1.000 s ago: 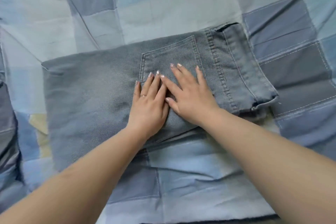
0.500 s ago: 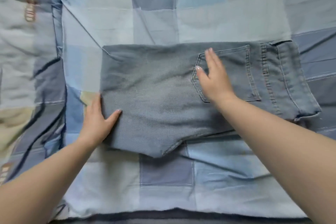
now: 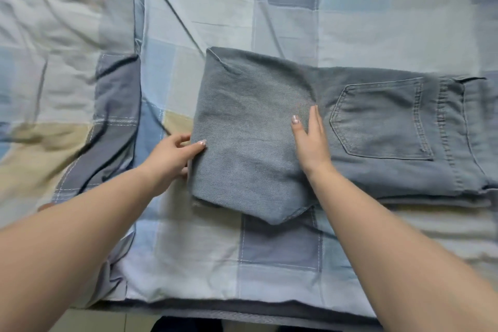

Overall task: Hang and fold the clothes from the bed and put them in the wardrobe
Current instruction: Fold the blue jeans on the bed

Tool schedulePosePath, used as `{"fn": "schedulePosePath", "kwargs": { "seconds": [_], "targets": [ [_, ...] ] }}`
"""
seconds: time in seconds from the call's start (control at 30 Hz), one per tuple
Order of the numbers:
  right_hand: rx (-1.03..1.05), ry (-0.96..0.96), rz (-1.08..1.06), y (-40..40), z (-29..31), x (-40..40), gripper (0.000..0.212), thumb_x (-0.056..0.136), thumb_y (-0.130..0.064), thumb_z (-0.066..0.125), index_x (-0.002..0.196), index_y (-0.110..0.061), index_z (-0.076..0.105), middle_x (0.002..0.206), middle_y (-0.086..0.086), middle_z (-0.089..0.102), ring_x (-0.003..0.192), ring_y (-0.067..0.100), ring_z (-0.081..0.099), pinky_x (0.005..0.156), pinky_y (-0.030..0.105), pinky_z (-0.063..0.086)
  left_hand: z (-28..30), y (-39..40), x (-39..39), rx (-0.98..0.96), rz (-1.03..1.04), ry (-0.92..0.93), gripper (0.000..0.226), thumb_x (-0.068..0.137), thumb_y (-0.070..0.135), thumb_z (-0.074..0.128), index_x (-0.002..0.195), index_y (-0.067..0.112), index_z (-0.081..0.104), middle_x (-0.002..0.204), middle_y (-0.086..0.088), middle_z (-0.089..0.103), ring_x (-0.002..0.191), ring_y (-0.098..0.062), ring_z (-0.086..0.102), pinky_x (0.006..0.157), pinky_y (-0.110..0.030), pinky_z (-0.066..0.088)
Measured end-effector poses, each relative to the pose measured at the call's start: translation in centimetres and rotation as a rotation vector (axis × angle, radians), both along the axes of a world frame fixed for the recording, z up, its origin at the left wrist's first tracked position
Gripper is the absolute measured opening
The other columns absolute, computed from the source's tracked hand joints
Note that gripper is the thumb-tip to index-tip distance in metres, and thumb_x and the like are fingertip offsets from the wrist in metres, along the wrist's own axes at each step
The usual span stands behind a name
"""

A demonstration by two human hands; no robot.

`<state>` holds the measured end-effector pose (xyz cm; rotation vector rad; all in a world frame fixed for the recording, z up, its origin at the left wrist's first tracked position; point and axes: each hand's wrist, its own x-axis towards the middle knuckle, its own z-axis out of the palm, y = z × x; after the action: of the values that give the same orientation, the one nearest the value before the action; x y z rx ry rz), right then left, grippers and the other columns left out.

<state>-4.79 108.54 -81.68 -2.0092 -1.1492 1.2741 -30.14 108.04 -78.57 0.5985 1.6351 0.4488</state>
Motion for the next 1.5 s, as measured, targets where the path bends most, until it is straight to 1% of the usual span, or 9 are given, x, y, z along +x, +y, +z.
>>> {"fn": "schedulePosePath", "kwargs": {
  "seconds": [0.27, 0.63, 0.73, 0.8, 0.93, 1.1, 1.2, 1.4, 1.5],
  "targets": [
    [-0.114, 0.137, -0.086, -9.2, 1.6, 1.2, 0.057, 0.099, -0.029, 0.043, 0.149, -0.011, 0.023, 0.157, -0.001, 0.019, 0.144, 0.009, 0.015, 0.116, 0.019, 0.007, 7.4, 0.1, 4.3, 0.049, -0.013, -0.387, 0.033, 0.091, 0.000, 0.054, 0.120, 0.016, 0.057, 0.109, -0.005, 0.071, 0.094, -0.016, 0.069, 0.073, -0.032, 0.059],
    [-0.106, 0.898, -0.329, -4.3, 11.4, 9.6, 0.069, 0.085, -0.066, 0.026, 0.144, -0.030, 0.035, 0.145, 0.002, 0.045, 0.129, 0.018, 0.047, 0.112, 0.046, 0.031, 14.8, 0.3, 20.9, 0.291, -0.381, -0.520, 0.059, 0.077, 0.008, 0.061, 0.128, 0.035, 0.049, 0.097, -0.003, 0.066, 0.089, -0.027, 0.057, 0.076, -0.048, 0.043],
    [-0.004, 0.961, -0.258, -2.7, 14.7, 13.7, 0.064, 0.092, -0.064, 0.022, 0.136, -0.023, 0.046, 0.121, 0.013, 0.061, 0.105, 0.023, 0.063, 0.082, 0.041, 0.056, 14.5, 0.4, 26.5, 0.303, -0.453, -0.495, 0.070, 0.077, 0.010, 0.061, 0.137, 0.041, 0.042, 0.097, -0.007, 0.062, 0.086, -0.022, 0.054, 0.074, -0.045, 0.042],
    [-0.010, 1.009, -0.231, -1.8, 16.0, 16.4, 0.058, 0.096, -0.058, 0.019, 0.114, -0.018, 0.057, 0.089, 0.011, 0.061, 0.074, 0.018, 0.065, 0.056, 0.027, 0.054, 14.3, 0.7, 29.6, 0.308, -0.471, -0.493, 0.072, 0.078, 0.011, 0.060, 0.138, 0.044, 0.040, 0.097, -0.006, 0.061, 0.084, -0.018, 0.056, 0.072, -0.039, 0.046],
    [-0.008, 0.956, -0.208, -0.7, 16.5, 23.4, 0.055, 0.096, -0.058, 0.020, 0.111, -0.020, 0.057, 0.083, 0.007, 0.059, 0.069, 0.016, 0.061, 0.060, 0.029, 0.049, 13.1, 1.7, 37.4, 0.310, -0.488, -0.510, 0.068, 0.085, 0.002, 0.056, 0.140, 0.040, 0.040, 0.086, 0.000, 0.055, 0.065, -0.006, 0.052, 0.051, -0.018, 0.044],
    [-0.136, 0.890, -0.288, -0.8, 13.7, 31.4, 0.043, 0.093, -0.058, 0.035, 0.100, -0.022, 0.058, 0.072, 0.005, 0.060, 0.062, 0.019, 0.058, 0.060, 0.030, 0.044, 9.8, 1.9, 45.6, 0.282, -0.604, -0.452, 0.060, 0.088, -0.003, 0.052, 0.129, 0.041, 0.044, 0.079, 0.000, 0.056, 0.051, -0.003, 0.049, 0.048, -0.016, 0.045],
    [-0.336, 0.703, -0.288, -1.5, 10.6, 33.9, 0.032, 0.092, -0.053, 0.046, 0.095, -0.024, 0.058, 0.080, 0.004, 0.064, 0.060, 0.017, 0.061, 0.058, 0.026, 0.051, 5.8, 1.1, 48.2, 0.281, -0.685, -0.277, 0.054, 0.080, 0.009, 0.064, 0.120, 0.040, 0.045, 0.075, 0.004, 0.062, 0.054, -0.002, 0.056, 0.057, -0.020, 0.050],
    [-0.419, 0.175, -0.132, -4.0, 3.9, 34.9, 0.043, 0.076, -0.052, 0.057, 0.100, -0.017, 0.066, 0.089, 0.003, 0.070, 0.080, 0.021, 0.066, 0.077, 0.035, 0.053, 1.3, -0.3, 48.8, 0.163, -0.820, -0.176, 0.104, 0.065, 0.019, 0.069, 0.153, 0.023, 0.014, 0.121, -0.006, 0.064, 0.103, -0.016, 0.064, 0.097, -0.033, 0.050],
    [-0.357, -0.052, -0.083, -4.1, 2.7, 34.5, 0.043, 0.082, -0.045, 0.057, 0.110, -0.014, 0.062, 0.105, 0.008, 0.068, 0.100, 0.029, 0.063, 0.086, 0.036, 0.049, 1.8, -0.5, 47.2, 0.148, -0.825, -0.253, 0.078, 0.083, 0.001, 0.068, 0.148, 0.014, 0.028, 0.108, -0.002, 0.065, 0.092, -0.002, 0.065, 0.092, -0.024, 0.050]
  ]
}}
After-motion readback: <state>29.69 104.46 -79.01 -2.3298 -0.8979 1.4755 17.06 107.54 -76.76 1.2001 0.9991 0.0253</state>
